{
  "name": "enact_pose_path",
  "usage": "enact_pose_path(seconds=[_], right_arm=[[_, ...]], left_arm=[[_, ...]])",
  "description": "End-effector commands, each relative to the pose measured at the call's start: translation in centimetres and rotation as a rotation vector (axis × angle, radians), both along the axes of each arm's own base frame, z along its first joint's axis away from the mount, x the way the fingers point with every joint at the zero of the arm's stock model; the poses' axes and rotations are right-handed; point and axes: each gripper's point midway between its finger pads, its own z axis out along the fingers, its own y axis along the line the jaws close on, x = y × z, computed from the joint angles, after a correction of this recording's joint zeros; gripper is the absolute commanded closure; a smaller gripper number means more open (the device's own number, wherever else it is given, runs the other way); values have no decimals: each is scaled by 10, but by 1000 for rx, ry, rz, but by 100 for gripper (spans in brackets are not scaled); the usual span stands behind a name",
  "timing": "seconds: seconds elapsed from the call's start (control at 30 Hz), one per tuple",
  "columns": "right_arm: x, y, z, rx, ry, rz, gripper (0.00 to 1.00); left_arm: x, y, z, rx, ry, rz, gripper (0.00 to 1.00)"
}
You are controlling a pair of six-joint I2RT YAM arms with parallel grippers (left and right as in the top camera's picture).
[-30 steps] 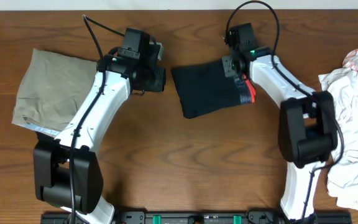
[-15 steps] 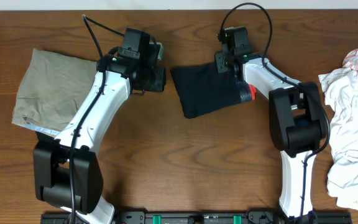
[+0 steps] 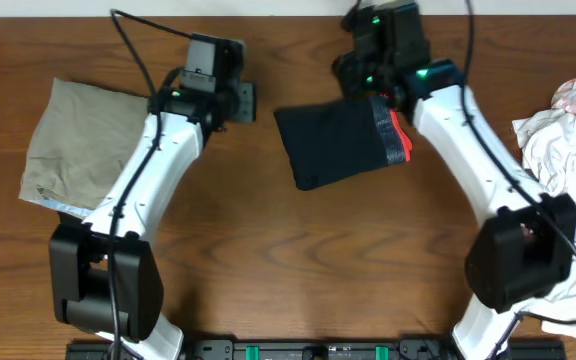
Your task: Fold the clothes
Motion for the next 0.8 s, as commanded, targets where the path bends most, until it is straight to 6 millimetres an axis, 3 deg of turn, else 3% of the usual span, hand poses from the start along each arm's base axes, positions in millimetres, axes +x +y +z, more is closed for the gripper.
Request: enact_pose_path(seconds=[0.0, 0.17, 0.27, 0.4, 0.57, 0.63, 0.77], right_arm=[[-20, 31, -73, -58, 133, 126, 61], [-27, 51, -136, -95, 221, 164, 60], [-35, 53, -167, -116, 281, 169, 61], [-58, 57, -186, -111, 391, 176, 60], [-118, 65, -194, -135, 599, 250, 59], [-158, 59, -197, -211, 730, 289, 58], [-209, 41, -194, -361, 875, 379, 57]], left_arm=[[8, 41, -2, -27, 12, 177, 48], [12, 69, -3, -41, 17, 240, 48], [13, 76, -3, -41, 16, 254, 48], [13, 78, -3, -41, 16, 259, 48], [11, 78, -5, -39, 27, 259, 48], [8, 78, -7, -37, 41, 259, 48], [-5, 74, -15, -45, 105, 245, 48]])
